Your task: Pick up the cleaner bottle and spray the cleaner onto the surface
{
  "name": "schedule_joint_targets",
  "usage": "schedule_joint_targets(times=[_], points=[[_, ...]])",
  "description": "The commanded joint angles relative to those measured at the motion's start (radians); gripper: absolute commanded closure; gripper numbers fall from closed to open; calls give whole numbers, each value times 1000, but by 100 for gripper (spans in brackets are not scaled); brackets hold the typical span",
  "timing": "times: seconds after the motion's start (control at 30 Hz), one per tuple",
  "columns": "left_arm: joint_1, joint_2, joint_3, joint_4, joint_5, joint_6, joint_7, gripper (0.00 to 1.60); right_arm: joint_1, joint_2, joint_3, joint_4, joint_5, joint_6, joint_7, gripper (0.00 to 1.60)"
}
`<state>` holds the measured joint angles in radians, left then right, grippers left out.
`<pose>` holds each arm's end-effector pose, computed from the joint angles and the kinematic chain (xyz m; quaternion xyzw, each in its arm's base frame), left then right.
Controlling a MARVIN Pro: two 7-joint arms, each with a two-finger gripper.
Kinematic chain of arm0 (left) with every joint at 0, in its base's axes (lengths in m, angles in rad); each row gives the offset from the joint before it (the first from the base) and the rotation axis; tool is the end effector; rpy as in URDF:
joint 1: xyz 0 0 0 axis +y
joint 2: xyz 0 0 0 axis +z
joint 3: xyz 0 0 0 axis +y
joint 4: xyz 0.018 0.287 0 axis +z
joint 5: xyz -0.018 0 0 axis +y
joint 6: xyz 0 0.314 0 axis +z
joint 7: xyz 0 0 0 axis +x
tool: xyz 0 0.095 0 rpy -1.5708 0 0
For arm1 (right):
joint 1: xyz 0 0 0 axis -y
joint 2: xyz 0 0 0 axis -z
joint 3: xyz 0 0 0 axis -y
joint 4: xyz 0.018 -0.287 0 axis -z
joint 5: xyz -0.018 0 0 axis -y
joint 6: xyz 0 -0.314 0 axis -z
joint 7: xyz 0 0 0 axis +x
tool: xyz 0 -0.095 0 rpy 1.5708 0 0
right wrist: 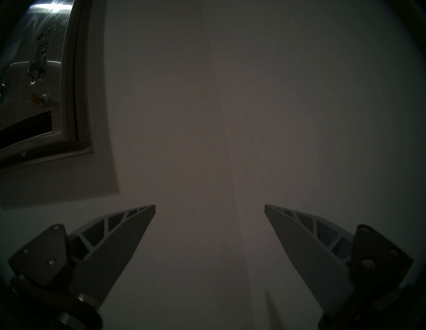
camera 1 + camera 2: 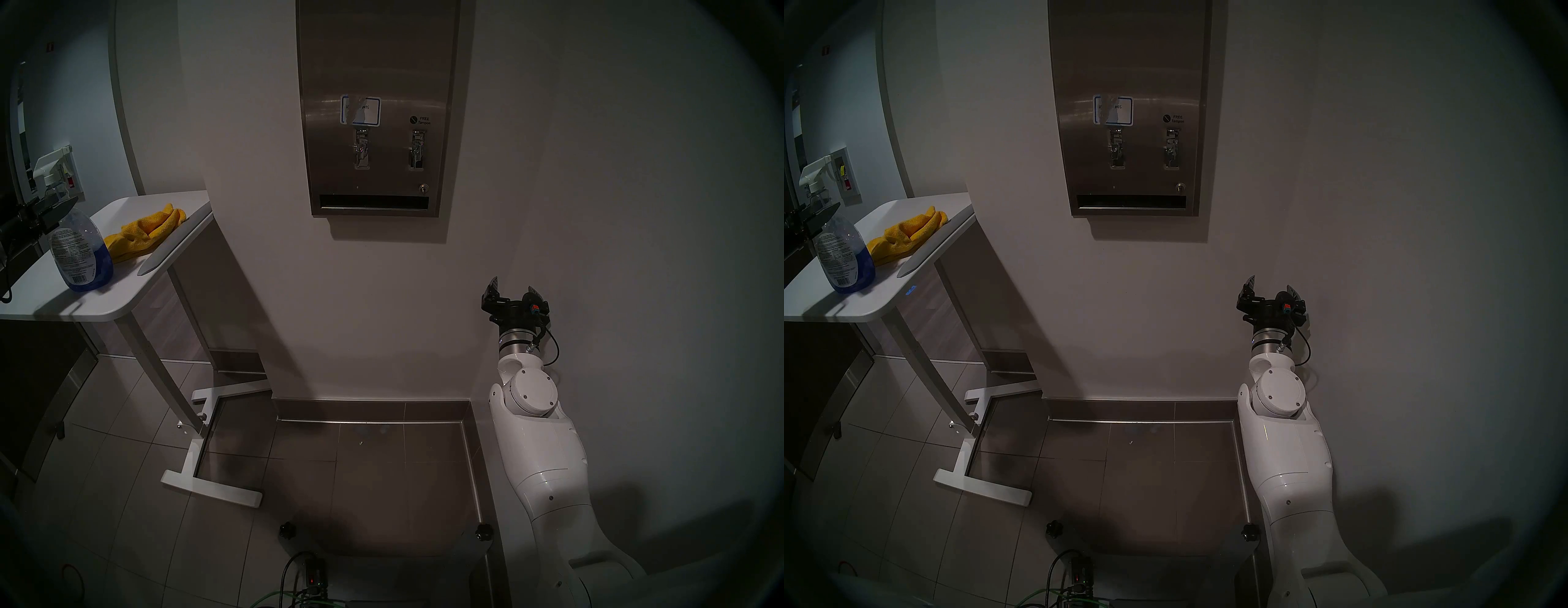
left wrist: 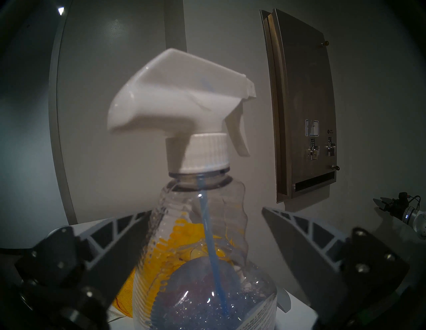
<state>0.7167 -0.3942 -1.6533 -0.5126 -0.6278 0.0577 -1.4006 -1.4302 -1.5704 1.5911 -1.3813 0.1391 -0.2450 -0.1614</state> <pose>0.3446 0.4916 -0.0124 0.6603 -0.1801 0.7199 0.1153 0.4622 -0.0269 -0.2991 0.6330 -0.1251 0.7638 0.0167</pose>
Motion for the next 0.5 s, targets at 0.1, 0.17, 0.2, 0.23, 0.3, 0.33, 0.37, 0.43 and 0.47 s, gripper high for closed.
schedule_joint_targets(times=[0.1,0.17,0.2,0.23,0.3,0.33,0.37,0.43,0.47], points=[[-79,4,9,6,8,-2,2,50,32,1,0,-35,-1,-11,1,0],[-86,2,12,9,12,-1,5,51,32,1,0,-36,-1,-11,1,0],[-86,2,12,9,12,-1,5,51,32,1,0,-36,-1,-11,1,0],[-90,0,14,11,14,-1,6,58,32,1,0,-36,-1,-11,1,0],[-104,-5,18,18,21,-1,17,83,32,1,0,-36,-1,-12,1,0],[-108,-6,21,19,25,-4,22,107,32,1,0,-37,-1,-12,1,0],[-112,-8,24,20,29,-6,26,159,32,1,0,-37,-1,-12,1,0],[-119,-12,26,24,33,-7,39,160,32,1,0,-38,-1,-12,1,0],[-124,-14,28,25,35,-8,46,160,32,1,0,-39,-1,-12,1,0]])
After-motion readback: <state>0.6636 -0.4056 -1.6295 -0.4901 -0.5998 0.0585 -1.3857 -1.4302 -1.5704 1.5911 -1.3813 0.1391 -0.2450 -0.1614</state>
